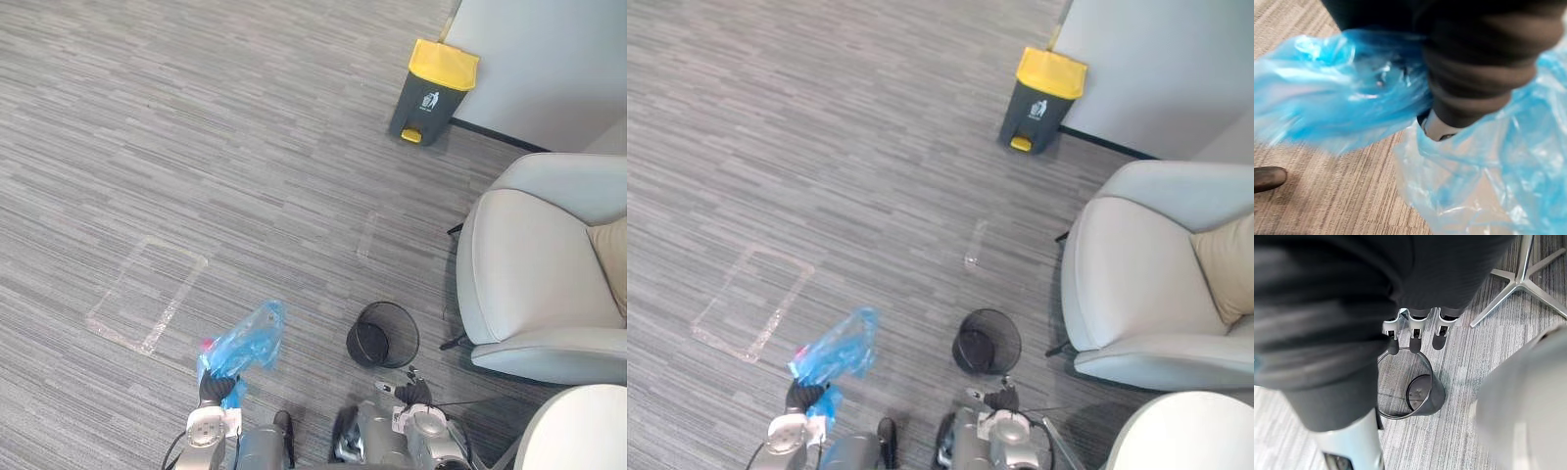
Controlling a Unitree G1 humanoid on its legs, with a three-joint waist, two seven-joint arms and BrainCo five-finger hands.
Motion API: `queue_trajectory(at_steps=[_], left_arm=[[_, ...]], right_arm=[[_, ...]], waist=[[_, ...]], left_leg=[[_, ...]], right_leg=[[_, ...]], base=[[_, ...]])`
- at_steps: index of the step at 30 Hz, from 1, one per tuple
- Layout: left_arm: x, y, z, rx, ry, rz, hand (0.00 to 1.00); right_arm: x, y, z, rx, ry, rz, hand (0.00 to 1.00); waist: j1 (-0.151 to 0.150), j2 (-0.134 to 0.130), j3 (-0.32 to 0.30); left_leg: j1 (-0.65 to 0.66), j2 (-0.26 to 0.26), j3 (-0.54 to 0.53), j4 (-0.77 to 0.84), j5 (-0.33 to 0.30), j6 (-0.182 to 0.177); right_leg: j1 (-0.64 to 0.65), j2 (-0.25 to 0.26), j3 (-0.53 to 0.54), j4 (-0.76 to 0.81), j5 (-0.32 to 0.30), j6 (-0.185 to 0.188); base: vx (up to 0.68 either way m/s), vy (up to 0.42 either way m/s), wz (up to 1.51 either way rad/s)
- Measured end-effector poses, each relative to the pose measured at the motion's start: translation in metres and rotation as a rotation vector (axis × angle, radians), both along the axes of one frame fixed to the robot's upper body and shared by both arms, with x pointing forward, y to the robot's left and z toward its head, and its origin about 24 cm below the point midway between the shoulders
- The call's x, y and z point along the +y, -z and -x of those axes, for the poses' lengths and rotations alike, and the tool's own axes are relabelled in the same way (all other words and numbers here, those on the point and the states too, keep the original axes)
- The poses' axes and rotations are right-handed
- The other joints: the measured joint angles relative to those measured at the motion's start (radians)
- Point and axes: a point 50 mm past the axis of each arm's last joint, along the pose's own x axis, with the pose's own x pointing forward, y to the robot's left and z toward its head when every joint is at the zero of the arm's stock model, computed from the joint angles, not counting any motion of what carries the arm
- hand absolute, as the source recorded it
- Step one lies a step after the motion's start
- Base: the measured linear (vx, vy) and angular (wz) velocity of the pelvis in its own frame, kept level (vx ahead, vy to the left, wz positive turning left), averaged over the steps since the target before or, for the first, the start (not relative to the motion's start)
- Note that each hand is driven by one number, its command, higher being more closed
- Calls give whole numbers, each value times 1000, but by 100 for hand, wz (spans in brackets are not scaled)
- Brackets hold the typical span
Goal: Gather rubbish on tea table into small bin, then transfer packed bag to large trash can.
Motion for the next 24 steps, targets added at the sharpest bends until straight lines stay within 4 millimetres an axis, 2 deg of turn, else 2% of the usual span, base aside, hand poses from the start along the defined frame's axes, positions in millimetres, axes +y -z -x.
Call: queue_trajectory(at_steps=[1, 2, 3, 4, 6, 7, 10, 12, 13, 14, 15, 16, 17, 18, 19, 21, 22, 23, 24], left_arm=[[-2, 0, -2, -1, 9, 2, 100], [-6, 0, -2, -2, 11, 11, 100], [-9, 1, -2, 1, 19, 16, 100], [-16, 0, -6, -7, 30, 33, 100], [-21, -3, -6, -27, 23, 53, 100], [-25, -6, -7, -50, 6, 76, 100], [-37, -13, -17, -91, 23, 116, 100], [-37, -17, -20, -116, 20, 119, 100], [-36, -18, -21, -121, 14, 120, 100], [-36, -19, -22, -125, 12, 121, 100], [-37, -18, -21, -121, 7, 126, 100], [-40, -15, -17, -109, 1, 138, 100], [-42, -12, -13, -93, -4, 146, 100], [-38, -10, -14, -82, -2, 130, 100], [-38, -12, -17, -92, 6, 127, 100], [-38, -14, -17, -100, 10, 125, 100], [-37, -10, -8, -75, 20, 117, 100], [-37, -9, -6, -70, 22, 115, 100], [-36, -8, -3, -59, 36, 106, 100]], right_arm=[[-5, 2, 6, 10, 36, -5, 0], [-8, 2, 7, 11, 47, -2, 0], [-10, 3, 12, 19, 53, 0, 0], [-11, 0, 8, -3, 57, 1, 0], [-7, -8, -2, -58, 36, 0, 0], [-1, -16, -12, -115, 26, -12, 0], [3, -23, -20, -164, 39, -29, 0], [4, -24, -22, -177, 56, -44, 0], [3, -25, -22, -178, 57, -42, 0], [2, -25, -22, -178, 66, -40, 0], [0, -25, -22, -179, 74, -36, 0], [-3, -23, -17, -165, 84, -24, 0], [-5, -19, -12, -139, 96, -22, 0], [4, -14, -9, -110, 105, -49, 0], [6, -15, -10, -111, 94, -52, 0], [8, -17, -13, -123, 84, -52, 0], [9, -17, -14, -125, 76, -53, 0], [9, -17, -14, -125, 75, -53, 0], [10, -17, -14, -124, 71, -52, 0]], waist=[[-6, -10, -6], [-16, -9, -9], [-29, -6, -10], [-31, 21, 2], [-21, 37, -1], [1, 40, -2], [26, 33, -3], [36, 21, 0], [47, 21, 0], [60, 22, 0], [65, 26, -1], [72, 49, -15], [75, 44, -15], [69, 6, -24], [69, 0, -27], [78, -6, -30], [81, -4, -28], [80, -1, -27], [74, 0, -28]], left_leg=[[27, -11, -24, 3, -14, -17], [44, -9, -38, 19, -30, -37], [60, -4, -51, 67, -62, -83], [19, 44, -18, 230, -74, -106], [-71, 112, 67, 518, -22, -137], [-137, 185, 129, 719, 1, -105], [-218, 230, 176, 765, -52, -60], [-285, 227, 176, 676, -65, -47], [-319, 223, 161, 592, -62, -52], [-349, 207, 120, 468, -43, -72], [-353, 190, 75, 353, 1, -86], [-338, 192, 10, 168, 131, -105], [-326, 192, 4, 176, 231, -121], [-321, 165, 35, 204, 196, -110], [-321, 161, 56, 231, 157, -99], [-276, 165, 131, 248, 86, -77], [-196, 164, 191, 228, 38, -74], [-178, 166, 202, 220, 30, -75], [-127, 163, 230, 190, 12, -81]], right_leg=[[-15, 0, 15, -13, 39, -36], [-11, 2, 4, -10, 58, -51], [23, 2, -18, -24, 104, -94], [80, 23, -61, -25, 90, -123], [168, 67, -55, -73, 57, -143], [251, 100, -18, -110, 27, -147], [363, 98, 48, -149, 13, -148], [427, 70, 92, -175, 2, -134], [448, 52, 116, -180, -9, -115], [465, 30, 147, -178, -34, -87], [478, 20, 168, -177, -57, -56], [493, 23, 198, -170, -93, -10], [500, 13, 232, -159, -131, 22], [491, -27, 253, -143, -135, 25], [477, -40, 271, -108, -118, 17], [437, -74, 297, -6, -93, 59], [364, -105, 309, 170, -50, 117], [345, -111, 309, 214, -43, 123], [275, -121, 296, 358, -36, 135]], base=[[519, -59, 78], [598, -101, 92], [640, -129, 89], [779, -147, 69], [712, -108, 0], [638, -59, -40], [551, 9, -45], [476, 90, -57], [427, 196, -81], [518, 256, -87], [541, 340, -90], [379, 275, -80], [426, 333, -70], [386, 313, -53], [366, 296, -46], [365, 319, -104], [308, 280, -124], [294, 237, -115], [222, 129, -52]])
